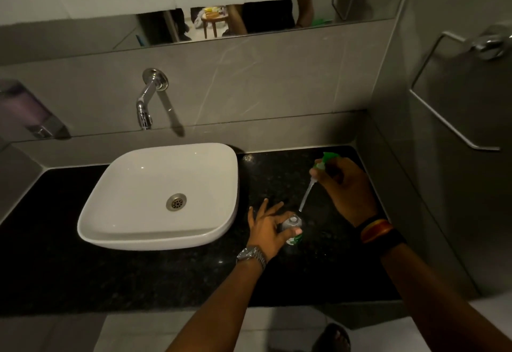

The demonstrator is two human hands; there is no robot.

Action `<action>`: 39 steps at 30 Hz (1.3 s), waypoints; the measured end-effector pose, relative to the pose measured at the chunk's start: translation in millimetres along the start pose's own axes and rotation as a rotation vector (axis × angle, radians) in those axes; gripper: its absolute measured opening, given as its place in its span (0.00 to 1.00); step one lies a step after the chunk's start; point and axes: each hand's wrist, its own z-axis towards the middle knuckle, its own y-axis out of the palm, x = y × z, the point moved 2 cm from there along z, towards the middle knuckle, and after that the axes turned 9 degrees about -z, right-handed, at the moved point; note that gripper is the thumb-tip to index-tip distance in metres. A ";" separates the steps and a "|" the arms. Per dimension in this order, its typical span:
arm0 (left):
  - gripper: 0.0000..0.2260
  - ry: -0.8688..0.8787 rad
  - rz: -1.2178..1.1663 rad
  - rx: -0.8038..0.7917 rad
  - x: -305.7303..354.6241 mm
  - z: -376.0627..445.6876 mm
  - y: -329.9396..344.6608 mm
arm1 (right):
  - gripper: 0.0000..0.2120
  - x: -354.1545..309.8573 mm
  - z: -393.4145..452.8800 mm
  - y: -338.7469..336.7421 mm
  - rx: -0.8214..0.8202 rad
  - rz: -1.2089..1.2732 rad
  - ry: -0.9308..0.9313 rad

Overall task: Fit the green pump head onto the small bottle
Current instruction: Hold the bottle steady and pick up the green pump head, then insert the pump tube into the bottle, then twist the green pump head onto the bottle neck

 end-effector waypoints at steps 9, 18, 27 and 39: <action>0.22 0.033 0.076 -0.051 0.5 0.9 -4.4 | 0.10 0.9 -42.0 27.1 -0.022 0.001 0.020; 0.20 0.038 0.107 -0.058 0.8 0.9 -4.3 | 0.12 27.3 -51.1 57.2 -0.252 -0.222 0.066; 0.17 -0.027 0.047 -0.029 2.7 -0.6 -3.2 | 0.10 39.0 -44.4 74.9 -0.293 -0.390 0.083; 0.17 -0.015 0.118 -0.012 -1.8 0.6 -2.7 | 0.26 55.9 -37.6 81.5 -0.335 -0.277 0.124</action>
